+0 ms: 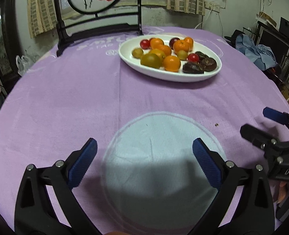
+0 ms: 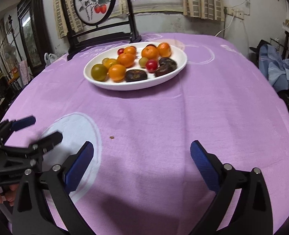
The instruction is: Organize fruits
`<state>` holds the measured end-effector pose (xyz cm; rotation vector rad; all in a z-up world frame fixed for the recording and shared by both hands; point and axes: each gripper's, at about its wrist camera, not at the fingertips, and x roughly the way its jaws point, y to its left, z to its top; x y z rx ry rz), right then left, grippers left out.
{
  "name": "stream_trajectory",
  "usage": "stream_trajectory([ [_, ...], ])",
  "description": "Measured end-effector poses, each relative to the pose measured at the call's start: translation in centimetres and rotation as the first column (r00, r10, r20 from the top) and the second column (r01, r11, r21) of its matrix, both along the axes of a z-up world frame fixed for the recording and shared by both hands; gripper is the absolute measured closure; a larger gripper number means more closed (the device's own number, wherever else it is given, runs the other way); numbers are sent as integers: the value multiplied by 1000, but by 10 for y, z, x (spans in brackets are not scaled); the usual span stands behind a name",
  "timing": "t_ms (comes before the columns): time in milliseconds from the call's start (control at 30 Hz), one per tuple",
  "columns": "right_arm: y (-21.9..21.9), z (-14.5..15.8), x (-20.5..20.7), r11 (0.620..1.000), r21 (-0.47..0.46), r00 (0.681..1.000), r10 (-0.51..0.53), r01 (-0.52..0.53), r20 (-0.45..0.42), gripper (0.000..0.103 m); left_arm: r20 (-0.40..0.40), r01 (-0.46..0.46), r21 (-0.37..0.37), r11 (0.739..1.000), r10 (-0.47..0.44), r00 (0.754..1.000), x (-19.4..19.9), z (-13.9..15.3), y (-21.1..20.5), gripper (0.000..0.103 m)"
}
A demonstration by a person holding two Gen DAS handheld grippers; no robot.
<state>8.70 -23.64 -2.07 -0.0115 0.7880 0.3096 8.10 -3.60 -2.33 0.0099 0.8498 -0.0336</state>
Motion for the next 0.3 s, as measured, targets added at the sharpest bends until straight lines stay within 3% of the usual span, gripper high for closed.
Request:
stream_trajectory([
  [300,4,-11,-1,999,-34,998,10,-12,-62,4,-25,-30,24,999,30,999,-1,-8,-3,2],
])
